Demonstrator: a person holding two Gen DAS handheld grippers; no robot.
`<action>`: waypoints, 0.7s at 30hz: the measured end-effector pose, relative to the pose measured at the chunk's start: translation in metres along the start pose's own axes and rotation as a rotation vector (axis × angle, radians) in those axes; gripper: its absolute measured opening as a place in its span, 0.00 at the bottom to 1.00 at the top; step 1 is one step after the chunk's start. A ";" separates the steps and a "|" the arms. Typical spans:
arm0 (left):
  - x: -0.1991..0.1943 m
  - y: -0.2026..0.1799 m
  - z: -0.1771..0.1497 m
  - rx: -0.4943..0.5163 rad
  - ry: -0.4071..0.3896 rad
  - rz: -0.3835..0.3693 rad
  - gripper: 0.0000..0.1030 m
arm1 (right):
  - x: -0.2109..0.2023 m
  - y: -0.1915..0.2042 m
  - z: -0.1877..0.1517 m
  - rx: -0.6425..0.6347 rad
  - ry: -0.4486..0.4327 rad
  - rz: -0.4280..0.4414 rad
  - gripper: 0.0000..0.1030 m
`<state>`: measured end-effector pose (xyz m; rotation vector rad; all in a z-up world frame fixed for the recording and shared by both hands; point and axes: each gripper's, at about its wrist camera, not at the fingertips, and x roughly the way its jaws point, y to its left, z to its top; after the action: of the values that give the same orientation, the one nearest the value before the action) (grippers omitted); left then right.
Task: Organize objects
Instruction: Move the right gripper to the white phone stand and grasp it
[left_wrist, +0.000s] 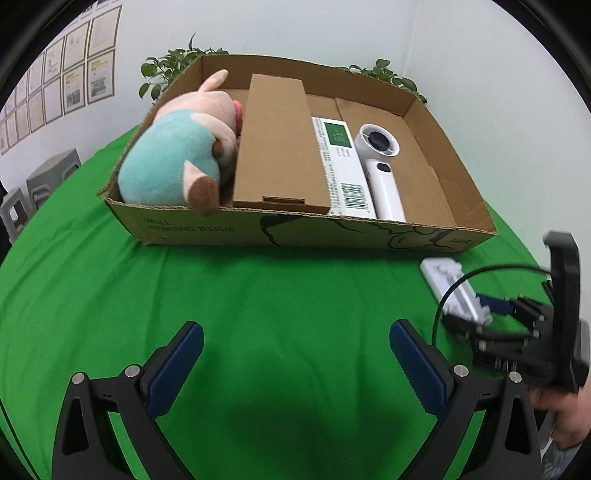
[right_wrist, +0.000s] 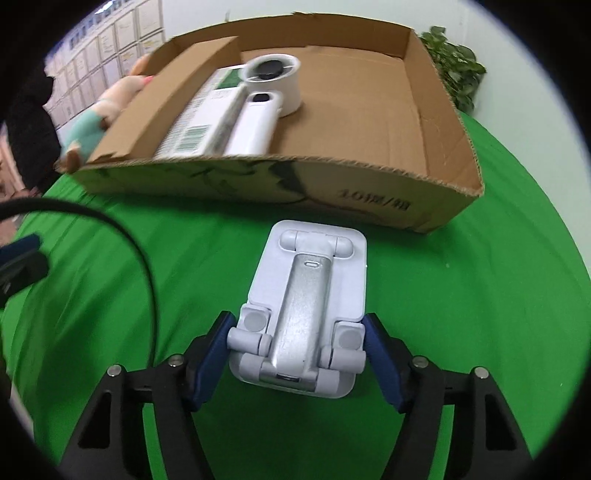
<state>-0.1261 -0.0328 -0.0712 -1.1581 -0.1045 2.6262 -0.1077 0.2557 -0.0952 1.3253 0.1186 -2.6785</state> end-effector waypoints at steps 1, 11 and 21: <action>0.001 -0.001 0.000 -0.001 0.005 -0.012 0.99 | -0.004 0.004 -0.007 -0.015 -0.004 0.016 0.67; 0.027 -0.017 -0.003 -0.041 0.168 -0.284 0.99 | -0.056 0.046 -0.079 -0.165 -0.044 0.213 0.80; 0.052 -0.009 0.002 -0.191 0.296 -0.549 0.91 | -0.058 0.046 -0.075 -0.173 -0.097 0.156 0.78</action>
<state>-0.1594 -0.0098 -0.1051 -1.3366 -0.5401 1.9806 -0.0068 0.2260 -0.0950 1.1039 0.2206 -2.5317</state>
